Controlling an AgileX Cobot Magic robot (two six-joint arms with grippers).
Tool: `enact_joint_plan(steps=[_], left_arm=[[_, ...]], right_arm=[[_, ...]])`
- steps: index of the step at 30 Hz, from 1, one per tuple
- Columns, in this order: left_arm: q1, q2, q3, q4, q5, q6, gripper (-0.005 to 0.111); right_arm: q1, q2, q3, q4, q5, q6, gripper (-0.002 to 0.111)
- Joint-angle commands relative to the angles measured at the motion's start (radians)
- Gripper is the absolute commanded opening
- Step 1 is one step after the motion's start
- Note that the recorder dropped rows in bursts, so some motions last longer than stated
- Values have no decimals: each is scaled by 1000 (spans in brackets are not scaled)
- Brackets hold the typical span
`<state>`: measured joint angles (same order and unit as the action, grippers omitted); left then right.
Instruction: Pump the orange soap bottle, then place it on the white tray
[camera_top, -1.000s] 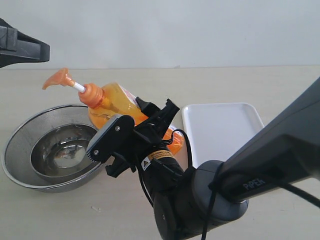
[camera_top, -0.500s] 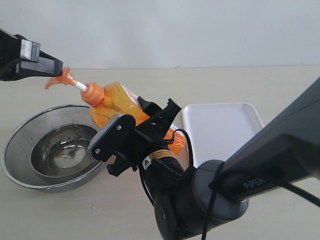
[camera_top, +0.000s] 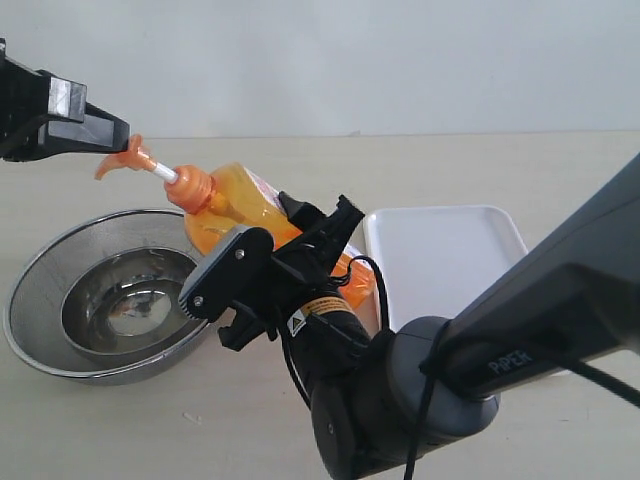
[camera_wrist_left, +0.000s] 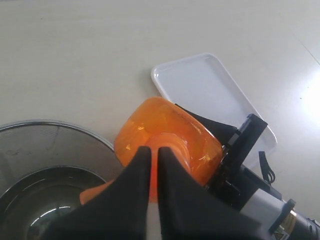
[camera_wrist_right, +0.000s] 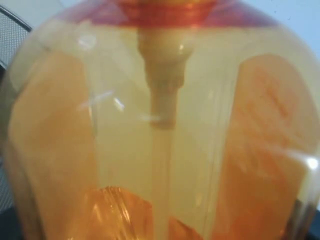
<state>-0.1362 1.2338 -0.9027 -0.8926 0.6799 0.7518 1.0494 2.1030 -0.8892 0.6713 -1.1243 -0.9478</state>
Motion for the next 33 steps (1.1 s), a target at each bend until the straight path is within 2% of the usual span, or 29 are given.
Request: enact_joint_plan(steps=[1, 33], left_arm=[[-5, 19, 7, 6, 26, 4, 5], [-4, 98, 23, 6, 36, 4, 5]], right_arm=[[8, -9, -2, -57, 15, 26, 0], [8, -9, -2, -61, 15, 26, 0]])
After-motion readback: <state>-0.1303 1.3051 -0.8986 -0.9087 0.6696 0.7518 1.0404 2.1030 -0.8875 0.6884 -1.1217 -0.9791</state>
